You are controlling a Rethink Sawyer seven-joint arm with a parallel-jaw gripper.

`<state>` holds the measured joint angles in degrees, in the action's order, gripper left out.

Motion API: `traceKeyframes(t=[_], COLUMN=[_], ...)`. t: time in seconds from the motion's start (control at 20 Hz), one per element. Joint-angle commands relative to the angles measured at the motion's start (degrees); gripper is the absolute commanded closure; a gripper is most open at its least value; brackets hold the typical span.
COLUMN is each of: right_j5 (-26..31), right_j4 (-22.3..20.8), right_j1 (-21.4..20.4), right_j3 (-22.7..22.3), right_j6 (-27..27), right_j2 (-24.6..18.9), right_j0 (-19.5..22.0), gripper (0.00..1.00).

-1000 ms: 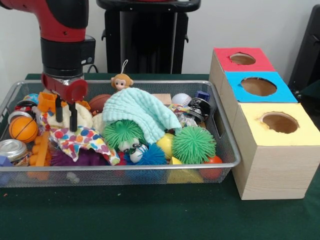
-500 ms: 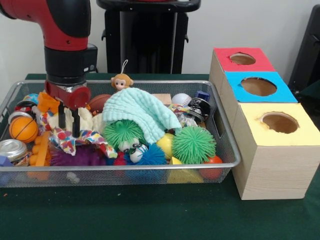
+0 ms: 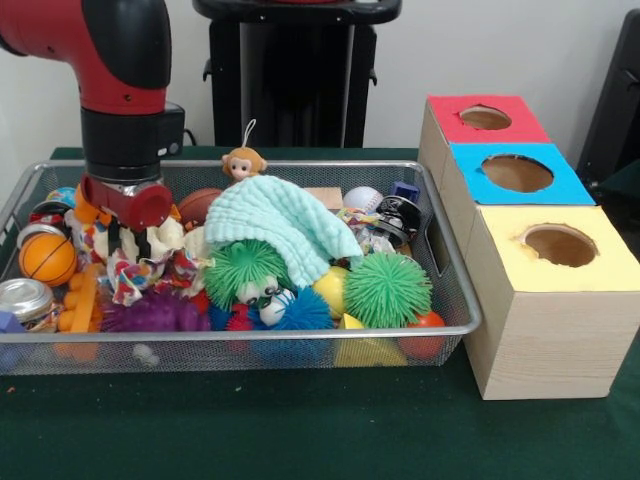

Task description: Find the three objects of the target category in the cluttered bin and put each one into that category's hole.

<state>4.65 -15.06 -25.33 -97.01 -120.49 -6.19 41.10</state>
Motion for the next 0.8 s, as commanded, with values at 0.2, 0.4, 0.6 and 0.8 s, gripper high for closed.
traceKeyframes(t=[0.2,0.4,0.6,0.8], right_j5=[1.25,0.64,0.72,0.31], right_j4=[-5.09,-5.34,-5.68,-5.92], right_j1=[7.96,9.86,8.46,8.1], right_j3=[7.42,9.73,8.66,7.84], right_j6=[2.16,1.77,1.11,0.32], right_j2=[-3.86,-3.96,-3.92,-3.7], right_j0=[2.04,1.7,1.74,1.71], gripper=[0.0,0.0,0.0,0.0])
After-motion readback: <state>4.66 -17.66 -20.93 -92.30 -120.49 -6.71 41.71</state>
